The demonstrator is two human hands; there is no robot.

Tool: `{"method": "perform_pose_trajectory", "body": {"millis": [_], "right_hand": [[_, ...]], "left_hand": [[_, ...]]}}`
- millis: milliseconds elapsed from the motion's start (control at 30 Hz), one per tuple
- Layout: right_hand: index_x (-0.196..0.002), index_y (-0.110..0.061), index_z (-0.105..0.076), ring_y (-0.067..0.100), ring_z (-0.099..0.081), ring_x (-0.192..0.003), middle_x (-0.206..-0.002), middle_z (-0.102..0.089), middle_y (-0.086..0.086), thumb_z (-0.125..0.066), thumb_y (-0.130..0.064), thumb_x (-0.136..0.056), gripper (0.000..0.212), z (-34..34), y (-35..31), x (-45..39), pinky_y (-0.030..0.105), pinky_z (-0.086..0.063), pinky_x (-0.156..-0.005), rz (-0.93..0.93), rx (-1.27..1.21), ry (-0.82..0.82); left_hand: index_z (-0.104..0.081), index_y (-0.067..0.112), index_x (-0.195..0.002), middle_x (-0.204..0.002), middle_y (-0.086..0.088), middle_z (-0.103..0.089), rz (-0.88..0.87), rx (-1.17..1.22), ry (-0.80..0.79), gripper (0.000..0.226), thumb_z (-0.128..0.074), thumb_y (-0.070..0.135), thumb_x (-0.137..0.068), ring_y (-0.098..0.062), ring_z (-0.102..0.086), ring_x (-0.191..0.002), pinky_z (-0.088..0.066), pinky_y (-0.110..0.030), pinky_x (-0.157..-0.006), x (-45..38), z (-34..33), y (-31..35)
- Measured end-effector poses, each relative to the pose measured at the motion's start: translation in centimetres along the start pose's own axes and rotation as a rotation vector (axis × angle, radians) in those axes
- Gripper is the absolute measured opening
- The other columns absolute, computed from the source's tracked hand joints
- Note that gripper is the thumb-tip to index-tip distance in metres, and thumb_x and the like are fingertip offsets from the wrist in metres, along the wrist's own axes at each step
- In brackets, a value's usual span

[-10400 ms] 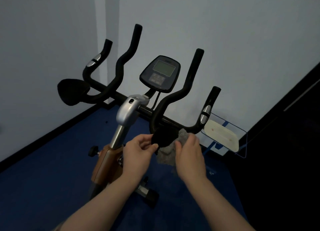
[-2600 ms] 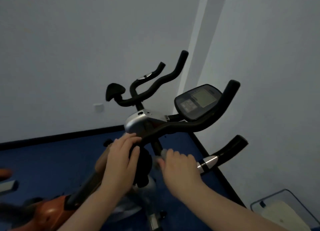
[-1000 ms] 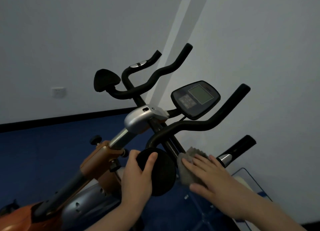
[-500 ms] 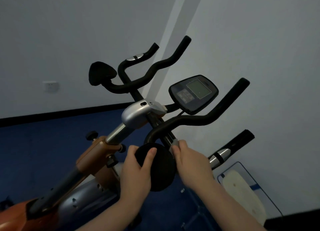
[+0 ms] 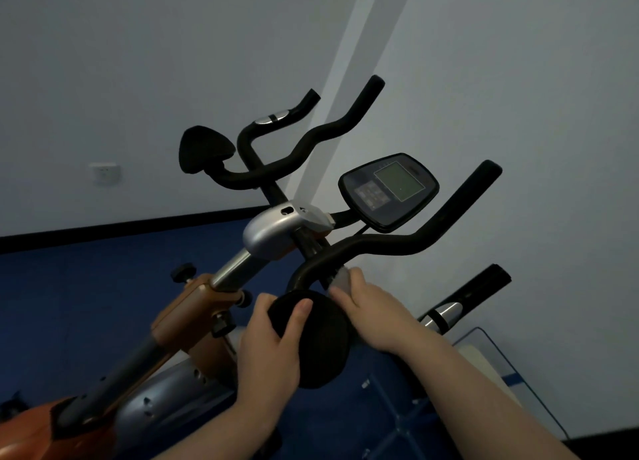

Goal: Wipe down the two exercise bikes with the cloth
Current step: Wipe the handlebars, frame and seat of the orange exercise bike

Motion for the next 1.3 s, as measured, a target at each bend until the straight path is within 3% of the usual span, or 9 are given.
{"method": "perform_pose_trajectory", "body": {"millis": [100, 233, 433, 633, 767, 900, 1100, 1200, 1300], "right_hand": [[-0.127, -0.017, -0.037, 0.015, -0.056, -0.088, -0.105, -0.059, 0.005, -0.031, -0.052, -0.102, 0.044, 0.3, -0.8, -1.2, 0.034, -0.041, -0.073, -0.045, -0.104, 0.030], [-0.111, -0.022, -0.034, 0.012, -0.054, -0.070, -0.083, -0.054, -0.003, -0.028, -0.055, -0.100, 0.034, -0.3, 0.2, 0.1, 0.035, -0.041, -0.061, -0.031, 0.109, 0.049], [-0.124, -0.016, -0.040, 0.020, -0.056, -0.082, -0.092, -0.057, 0.002, -0.028, -0.055, -0.101, 0.047, 0.3, -1.3, -1.0, 0.038, -0.043, -0.070, -0.061, 0.032, 0.188], [-0.150, -0.024, -0.025, 0.023, -0.060, -0.095, -0.122, -0.057, 0.001, -0.038, -0.044, -0.100, 0.055, -0.3, -0.2, 5.4, 0.037, -0.044, -0.080, 0.166, 0.440, 0.299], [-0.122, -0.020, -0.063, 0.015, -0.060, -0.109, -0.116, -0.063, -0.006, -0.041, -0.048, -0.091, 0.046, 2.3, 3.2, 10.1, 0.039, -0.030, -0.108, 0.322, 0.664, 0.515], [-0.112, -0.017, -0.066, 0.019, -0.044, -0.132, -0.123, -0.057, -0.004, -0.041, -0.045, -0.096, 0.040, 1.3, 3.6, 10.4, 0.048, -0.016, -0.118, 0.090, 0.296, 0.744], [-0.096, -0.013, -0.072, 0.023, -0.061, -0.110, -0.104, -0.067, 0.003, -0.047, -0.036, -0.093, 0.034, 4.0, 5.5, 9.8, 0.048, -0.019, -0.117, 0.285, 0.563, 0.785], [-0.091, -0.008, -0.073, 0.027, -0.060, -0.111, -0.102, -0.067, 0.005, -0.046, -0.027, -0.096, 0.033, 6.3, 7.0, 9.9, 0.048, -0.015, -0.118, 0.119, 0.293, 0.970], [-0.088, -0.011, -0.070, 0.025, -0.057, -0.109, -0.099, -0.064, 0.003, -0.052, -0.026, -0.096, 0.025, 2.3, 5.0, 9.1, 0.054, -0.025, -0.114, 0.289, 0.292, 0.906]], "left_hand": [[-0.050, 0.038, -0.077, -0.078, 0.013, -0.062, -0.003, 0.013, -0.006, 0.028, -0.054, 0.065, -0.079, -0.002, -0.061, -0.068, -0.044, -0.026, -0.059, 0.1, 0.0, 0.2], [-0.050, 0.039, -0.078, -0.080, 0.013, -0.063, 0.006, 0.002, -0.011, 0.027, -0.054, 0.066, -0.078, -0.002, -0.061, -0.068, -0.046, -0.027, -0.060, 0.3, 0.0, 0.3], [-0.048, 0.040, -0.084, -0.081, 0.010, -0.061, 0.004, -0.040, -0.008, 0.024, -0.056, 0.062, -0.081, -0.005, -0.061, -0.076, -0.053, -0.040, -0.069, 0.4, 0.3, 0.7], [-0.046, 0.034, -0.114, -0.117, 0.010, -0.049, -0.385, -0.424, 0.050, 0.040, -0.069, 0.019, -0.085, -0.005, -0.041, -0.111, -0.032, -0.030, -0.095, 1.1, 0.4, 5.1], [-0.054, 0.034, -0.108, -0.125, 0.014, -0.050, -0.524, -0.548, -0.136, 0.028, -0.062, 0.015, -0.089, -0.002, -0.037, -0.122, -0.014, -0.025, -0.108, 2.1, -2.3, 6.8], [-0.057, 0.035, -0.104, -0.118, 0.021, -0.050, -0.527, -0.579, -0.196, 0.014, -0.055, 0.027, -0.093, 0.003, -0.037, -0.123, 0.007, -0.024, -0.118, 2.4, -3.5, 6.8], [-0.060, 0.037, -0.097, -0.108, 0.026, -0.052, -0.563, -0.535, -0.184, 0.021, -0.039, 0.035, -0.090, 0.010, -0.037, -0.115, -0.001, -0.025, -0.116, 2.2, -3.1, 6.6], [-0.061, 0.035, -0.094, -0.105, 0.024, -0.056, -0.564, -0.523, -0.154, 0.019, -0.042, 0.031, -0.089, 0.005, -0.042, -0.115, -0.005, -0.027, -0.116, 2.4, -3.1, 6.8], [-0.057, 0.038, -0.095, -0.105, 0.024, -0.056, -0.524, -0.569, -0.141, 0.017, -0.050, 0.024, -0.089, 0.005, -0.042, -0.114, -0.009, -0.035, -0.117, 2.5, -3.2, 6.9]]}}
Point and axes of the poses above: each hand's wrist, its own x-axis away from the middle knuckle, its own z-axis out of the back of the hand, y = z × x, the point moved 7 cm from there along -x, towards the middle knuckle
